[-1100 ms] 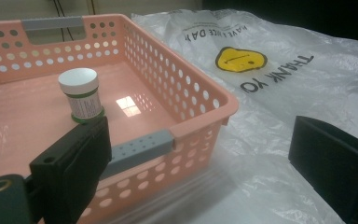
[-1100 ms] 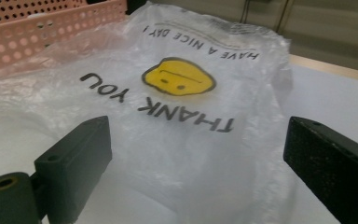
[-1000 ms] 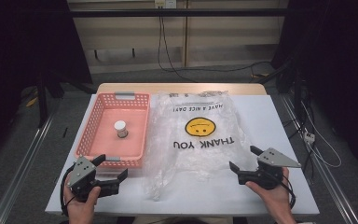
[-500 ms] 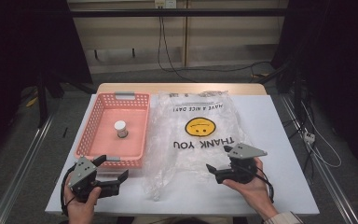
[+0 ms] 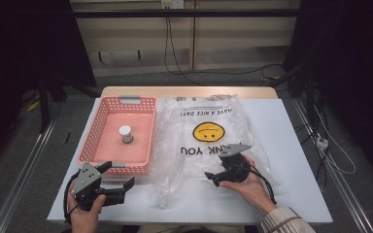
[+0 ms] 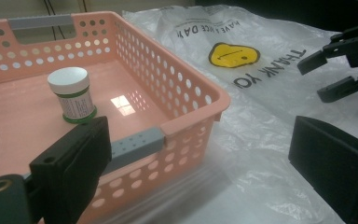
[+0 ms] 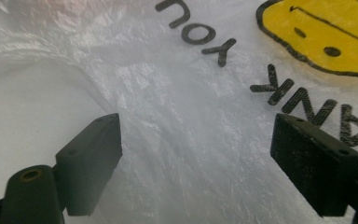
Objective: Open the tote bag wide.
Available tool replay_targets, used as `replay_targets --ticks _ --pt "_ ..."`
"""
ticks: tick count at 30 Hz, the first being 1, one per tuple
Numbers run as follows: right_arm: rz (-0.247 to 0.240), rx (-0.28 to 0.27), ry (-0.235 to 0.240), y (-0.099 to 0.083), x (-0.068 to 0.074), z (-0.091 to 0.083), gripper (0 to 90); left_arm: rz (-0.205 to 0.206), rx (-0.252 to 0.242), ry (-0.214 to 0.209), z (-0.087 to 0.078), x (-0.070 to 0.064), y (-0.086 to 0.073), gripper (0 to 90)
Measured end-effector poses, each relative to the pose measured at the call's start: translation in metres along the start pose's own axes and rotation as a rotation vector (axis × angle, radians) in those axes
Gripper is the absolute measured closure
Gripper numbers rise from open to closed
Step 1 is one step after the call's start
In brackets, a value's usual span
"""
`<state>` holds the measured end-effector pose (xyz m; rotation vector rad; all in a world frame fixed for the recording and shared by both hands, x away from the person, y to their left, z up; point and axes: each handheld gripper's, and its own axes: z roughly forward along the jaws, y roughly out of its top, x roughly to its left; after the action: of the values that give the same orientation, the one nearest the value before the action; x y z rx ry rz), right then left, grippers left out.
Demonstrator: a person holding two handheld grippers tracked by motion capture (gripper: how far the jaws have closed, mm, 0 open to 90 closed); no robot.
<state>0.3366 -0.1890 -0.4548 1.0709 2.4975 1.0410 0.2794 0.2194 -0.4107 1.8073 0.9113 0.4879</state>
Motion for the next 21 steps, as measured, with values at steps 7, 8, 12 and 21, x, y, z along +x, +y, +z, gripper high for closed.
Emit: replay_targets --ticks 7,8,12,21 --pt "-0.027 0.047 0.009 -0.0033 0.0028 0.01 20.2 0.001 -0.005 -0.006 -0.0013 0.0004 -0.0001 5.7" --pt "-0.027 0.037 0.01 -0.0035 0.0031 0.0095 27.3 0.0 -0.006 -0.006 -0.0014 0.0007 -0.0001 5.7" --pt "-0.036 0.03 0.013 -0.0034 0.0025 0.0073 43.8 0.0 -0.011 -0.005 -0.002 0.0015 0.0002 5.7" --pt "-0.017 0.023 -0.013 -0.0018 -0.0002 0.0067 67.5 -0.004 -0.012 0.0 -0.0038 0.0013 -0.0003 5.7"
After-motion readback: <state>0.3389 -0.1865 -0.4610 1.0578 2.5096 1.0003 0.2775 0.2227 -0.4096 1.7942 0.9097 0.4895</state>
